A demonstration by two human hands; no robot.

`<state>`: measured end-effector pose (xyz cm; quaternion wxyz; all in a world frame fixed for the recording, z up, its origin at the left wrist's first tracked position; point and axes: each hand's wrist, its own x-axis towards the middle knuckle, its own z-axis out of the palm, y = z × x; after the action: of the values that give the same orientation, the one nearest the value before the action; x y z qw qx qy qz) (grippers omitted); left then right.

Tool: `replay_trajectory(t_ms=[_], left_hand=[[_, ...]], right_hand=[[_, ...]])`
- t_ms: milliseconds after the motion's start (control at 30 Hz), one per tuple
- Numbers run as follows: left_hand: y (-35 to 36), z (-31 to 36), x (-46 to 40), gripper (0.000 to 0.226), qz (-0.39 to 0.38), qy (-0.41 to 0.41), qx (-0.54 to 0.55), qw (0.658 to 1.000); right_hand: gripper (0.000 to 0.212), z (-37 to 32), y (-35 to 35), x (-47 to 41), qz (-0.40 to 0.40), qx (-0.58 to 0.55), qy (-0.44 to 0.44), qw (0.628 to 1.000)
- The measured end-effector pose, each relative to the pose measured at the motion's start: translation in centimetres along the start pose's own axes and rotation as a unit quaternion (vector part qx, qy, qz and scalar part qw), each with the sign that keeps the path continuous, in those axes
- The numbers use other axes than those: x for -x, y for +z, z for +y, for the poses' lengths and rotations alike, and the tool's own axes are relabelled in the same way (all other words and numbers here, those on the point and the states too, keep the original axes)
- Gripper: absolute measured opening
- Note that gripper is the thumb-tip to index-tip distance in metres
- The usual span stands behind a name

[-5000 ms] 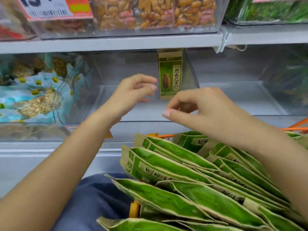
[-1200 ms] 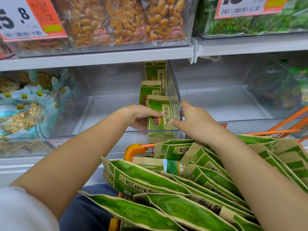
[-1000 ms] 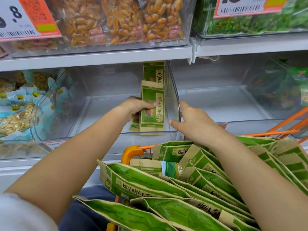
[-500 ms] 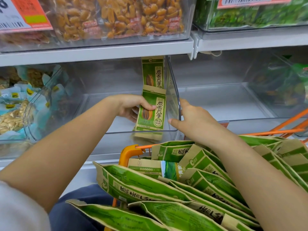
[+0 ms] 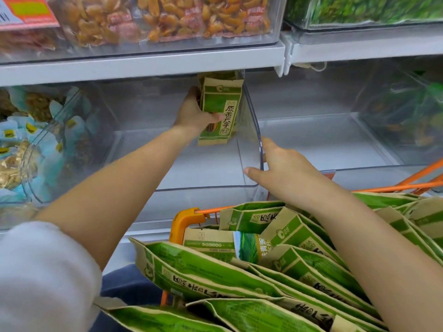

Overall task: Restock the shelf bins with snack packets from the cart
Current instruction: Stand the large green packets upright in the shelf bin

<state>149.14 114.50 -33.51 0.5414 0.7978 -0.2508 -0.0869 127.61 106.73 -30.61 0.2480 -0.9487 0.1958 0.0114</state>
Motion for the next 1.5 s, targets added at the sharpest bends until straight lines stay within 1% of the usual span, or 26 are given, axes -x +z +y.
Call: replay_trajectory(t_ms=[67,133,167,200,267,333,467,567,667,733,833,900,967,1033,1067,1133,1200,1233,1300,1333,1367,1400,1433,1467,1500], left_hand=[[1.2,-0.5,0.2,0.064,0.046,0.036,-0.013,0.998],[1.9,-1.0,0.1,0.075,0.059,0.04,-0.005,0.997],[2.0,-1.2,-0.1,0.079,0.047,0.023,0.002,0.999],[2.0,-1.4,-0.4,0.079,0.027,-0.003,0.017,0.999],[1.9,-1.5,-0.8,0.073,-0.008,-0.04,0.065,0.997],[2.0,-1.4,-1.1,0.073,-0.037,-0.034,0.078,0.996],[2.0,-1.5,-1.5,0.083,-0.064,-0.014,0.062,0.996],[1.8,-2.4,-1.7,0.082,-0.083,-0.024,0.034,0.996],[1.9,-2.9,-1.2,0.075,-0.077,-0.058,0.0,0.995],[1.9,-2.7,-1.0,0.073,-0.105,-0.086,-0.022,0.991],[1.3,-2.8,-1.2,0.079,-0.151,-0.118,-0.027,0.981],[0.9,-3.0,-1.2,0.076,-0.156,-0.141,-0.032,0.977],[0.5,-2.8,-0.9,0.069,-0.151,-0.161,-0.056,0.974],[0.1,-2.7,-0.6,0.067,-0.153,-0.172,-0.077,0.97],[-0.2,-2.6,-0.5,0.07,-0.16,-0.173,-0.079,0.969],[-0.9,-2.2,-0.2,0.084,-0.161,-0.171,-0.081,0.969],[-1.8,-1.3,0.6,0.094,-0.142,-0.169,-0.09,0.971],[-2.3,-0.6,1.2,0.094,-0.128,-0.159,-0.1,0.974],[-3.5,1.0,2.7,0.088,-0.092,-0.117,-0.117,0.982],[-4.2,1.9,4.0,0.081,-0.072,-0.09,-0.11,0.987],[-5.0,2.7,5.4,0.072,-0.055,-0.066,-0.094,0.992],[-5.8,3.5,7.0,0.062,-0.049,-0.044,-0.073,0.995],[-6.5,4.2,8.6,0.05,-0.06,-0.026,-0.052,0.996],[-7.1,4.7,10.1,0.039,-0.085,-0.014,-0.035,0.996],[-7.6,5.0,11.6,0.031,-0.116,-0.009,-0.022,0.993]], right_hand=[[0.066,0.0,0.0,0.0,0.002,0.001,0.001,1.0],[0.066,0.0,0.1,0.0,0.003,0.002,-0.002,1.0],[0.066,0.0,0.0,0.0,0.002,0.004,-0.003,1.0],[0.066,-0.1,0.0,0.0,0.002,0.006,-0.003,1.0],[0.065,-0.2,0.0,0.1,0.003,0.011,-0.004,1.0],[0.064,-0.3,0.0,0.1,0.007,0.014,-0.003,1.0],[0.062,-0.3,0.1,0.1,0.009,0.02,-0.002,1.0],[0.062,-0.2,0.1,0.1,0.009,0.023,-0.002,1.0],[0.062,-0.3,0.1,0.1,0.01,0.026,-0.004,1.0],[0.062,-0.4,0.1,0.1,0.013,0.024,-0.008,1.0],[0.064,-0.3,0.1,0.2,0.017,0.021,-0.01,1.0],[0.064,-0.3,0.1,0.2,0.015,0.02,-0.009,1.0],[0.064,-0.4,0.0,0.3,0.011,0.018,-0.008,1.0],[0.064,-0.5,-0.1,0.3,0.013,0.018,-0.007,1.0],[0.064,-0.4,-0.1,0.3,0.014,0.018,-0.006,1.0],[0.063,-0.3,0.0,0.2,0.016,0.017,-0.005,1.0],[0.06,-0.2,0.1,0.2,0.02,0.006,-0.004,1.0],[0.06,-0.3,0.1,0.2,0.027,0.004,0.003,1.0],[0.069,-0.5,-0.2,0.4,0.071,0.018,0.017,0.997],[0.07,-0.7,-0.5,0.8,0.116,0.023,0.005,0.993],[0.063,-1.1,-0.9,1.2,0.17,0.011,-0.028,0.985],[0.05,-1.8,-1.3,1.8,0.221,-0.015,-0.084,0.971],[0.034,-2.4,-1.9,2.3,0.236,-0.047,-0.133,0.961],[0.023,-3.1,-2.4,2.8,0.205,-0.084,-0.165,0.961],[0.025,-4.1,-2.9,3.5,0.135,-0.112,-0.183,0.967]])
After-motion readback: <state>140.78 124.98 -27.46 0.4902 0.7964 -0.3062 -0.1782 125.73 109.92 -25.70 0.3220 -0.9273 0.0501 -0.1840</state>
